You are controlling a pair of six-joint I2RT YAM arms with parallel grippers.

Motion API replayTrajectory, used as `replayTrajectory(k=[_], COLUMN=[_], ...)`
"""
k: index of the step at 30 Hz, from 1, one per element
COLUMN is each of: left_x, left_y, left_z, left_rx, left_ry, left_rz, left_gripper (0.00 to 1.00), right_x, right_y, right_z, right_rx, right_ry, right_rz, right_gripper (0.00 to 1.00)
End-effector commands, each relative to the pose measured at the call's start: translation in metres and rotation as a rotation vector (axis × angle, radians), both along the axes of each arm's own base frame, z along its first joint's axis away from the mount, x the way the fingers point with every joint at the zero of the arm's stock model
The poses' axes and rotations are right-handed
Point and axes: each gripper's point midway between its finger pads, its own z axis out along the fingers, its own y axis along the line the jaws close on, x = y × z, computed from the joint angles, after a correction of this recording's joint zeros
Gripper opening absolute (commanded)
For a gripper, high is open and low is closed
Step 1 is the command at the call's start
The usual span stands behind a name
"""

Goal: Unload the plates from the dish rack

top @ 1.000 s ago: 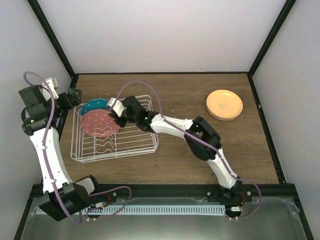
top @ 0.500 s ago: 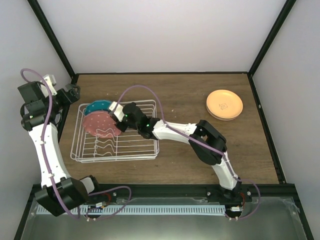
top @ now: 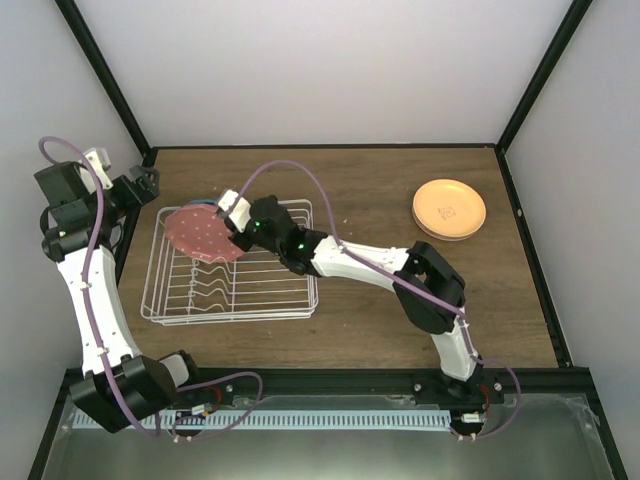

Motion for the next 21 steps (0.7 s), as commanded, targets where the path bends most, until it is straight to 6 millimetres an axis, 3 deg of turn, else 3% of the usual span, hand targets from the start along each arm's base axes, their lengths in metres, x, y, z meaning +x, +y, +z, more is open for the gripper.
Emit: replayTrajectory(k=[1, 12, 21], left_x=[0.002, 0.007, 0.015], left_y=[0.000, 0.003, 0.007], left_z=[0.027, 0.038, 0.038], left_rx=[0.005, 0.007, -0.014], left_ry=[-0.069, -0.095, -0.102], left_rz=[0.007, 0.015, 0.024], left_gripper=[1.00, 1.00, 1.00], right_x=[0.014, 0.009, 0.004], right_y=[-0.045, -0.090, -0.161], right_z=[0.154, 0.185, 0.223], right_rx=[0.325, 0.330, 0.411], right_ry=[-0.237, -0.292, -0.309], right_rz=[-0.170, -0.242, -0.347], right_gripper=[0.01, 0.01, 0.01])
